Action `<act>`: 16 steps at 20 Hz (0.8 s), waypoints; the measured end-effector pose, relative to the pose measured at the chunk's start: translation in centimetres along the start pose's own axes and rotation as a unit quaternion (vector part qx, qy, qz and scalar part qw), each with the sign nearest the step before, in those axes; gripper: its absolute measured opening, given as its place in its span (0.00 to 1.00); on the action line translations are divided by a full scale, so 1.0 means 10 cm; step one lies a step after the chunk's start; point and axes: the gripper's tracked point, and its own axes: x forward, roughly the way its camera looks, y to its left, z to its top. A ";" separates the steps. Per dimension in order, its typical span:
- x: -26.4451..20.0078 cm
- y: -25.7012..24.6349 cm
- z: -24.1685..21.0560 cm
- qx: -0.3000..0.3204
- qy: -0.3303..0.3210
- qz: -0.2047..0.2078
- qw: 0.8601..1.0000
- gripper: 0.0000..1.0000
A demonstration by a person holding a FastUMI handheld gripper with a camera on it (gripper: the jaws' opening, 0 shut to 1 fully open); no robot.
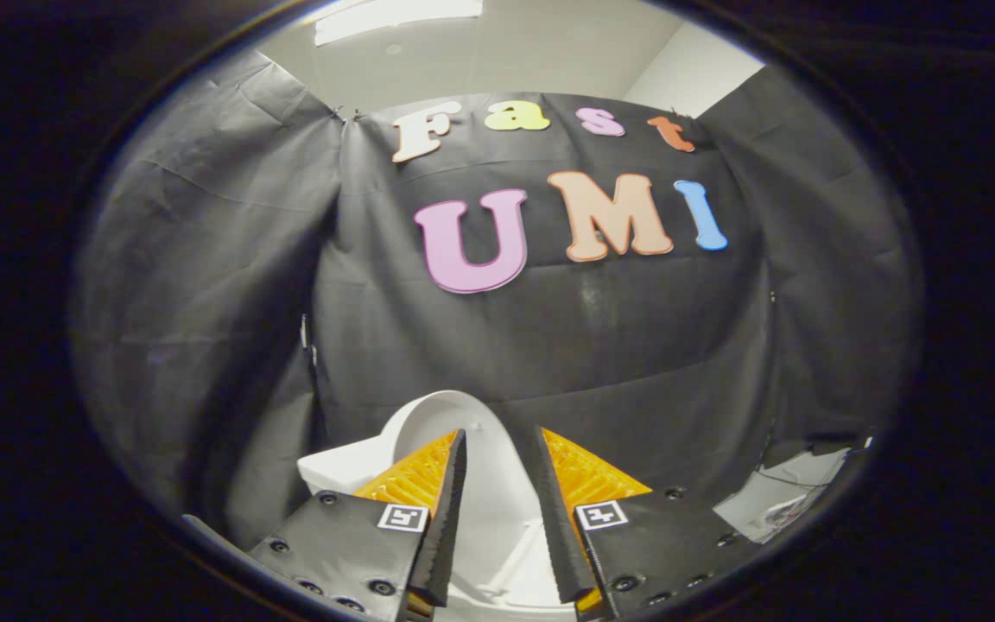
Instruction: Open the toilet lid.
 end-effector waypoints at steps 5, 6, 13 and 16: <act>-0.03 -0.71 0.09 -0.002 -0.003 -0.011 1.000 0.49; -0.03 -0.85 0.09 -0.004 -0.001 -0.017 1.000 0.49; -0.09 -1.73 0.07 -0.027 0.014 -0.061 0.998 0.50; -0.10 -2.04 0.06 -0.027 0.014 -0.071 0.997 0.50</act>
